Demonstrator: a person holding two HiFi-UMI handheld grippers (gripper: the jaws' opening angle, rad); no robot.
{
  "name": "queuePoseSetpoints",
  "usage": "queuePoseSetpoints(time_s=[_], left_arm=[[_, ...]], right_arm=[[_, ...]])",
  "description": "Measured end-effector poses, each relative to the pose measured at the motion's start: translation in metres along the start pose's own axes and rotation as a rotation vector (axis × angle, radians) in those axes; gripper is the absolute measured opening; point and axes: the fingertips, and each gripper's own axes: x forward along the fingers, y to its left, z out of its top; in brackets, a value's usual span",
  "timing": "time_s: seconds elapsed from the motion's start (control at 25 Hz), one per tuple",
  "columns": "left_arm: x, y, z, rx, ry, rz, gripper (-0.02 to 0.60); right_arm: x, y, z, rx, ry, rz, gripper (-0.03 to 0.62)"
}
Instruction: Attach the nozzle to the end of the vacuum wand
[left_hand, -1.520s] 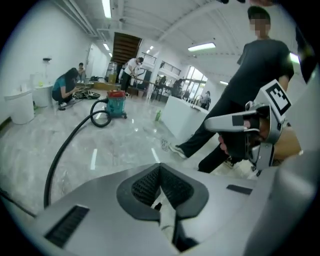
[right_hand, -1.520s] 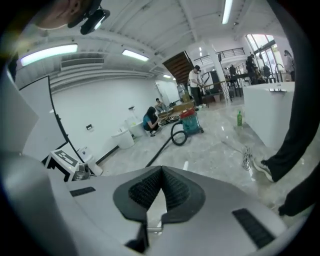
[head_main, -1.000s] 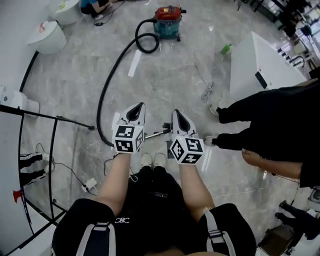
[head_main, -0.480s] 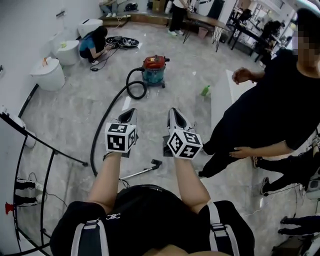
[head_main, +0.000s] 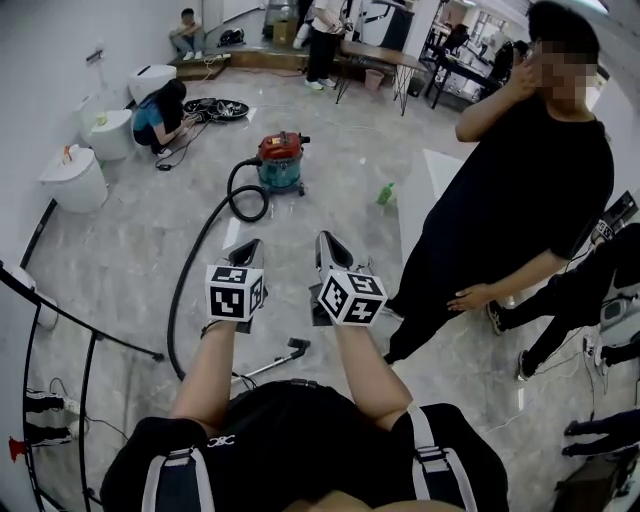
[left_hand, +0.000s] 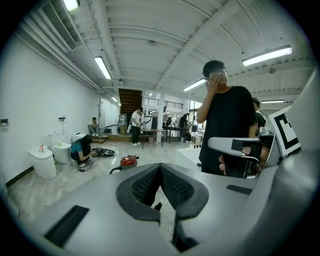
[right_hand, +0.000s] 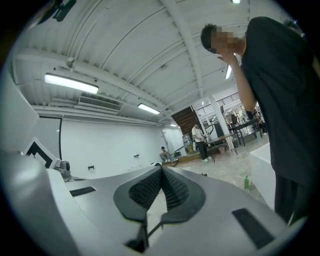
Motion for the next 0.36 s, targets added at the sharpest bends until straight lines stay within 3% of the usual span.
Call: queuePoseSetpoints(time_s=[0.36], left_arm=[[-0.001, 0.004, 0.012, -0.010, -0.008, 0.001, 0.009]], right_arm=[[-0.001, -0.004, 0.007, -0.021, 0.000, -0.014, 0.014]])
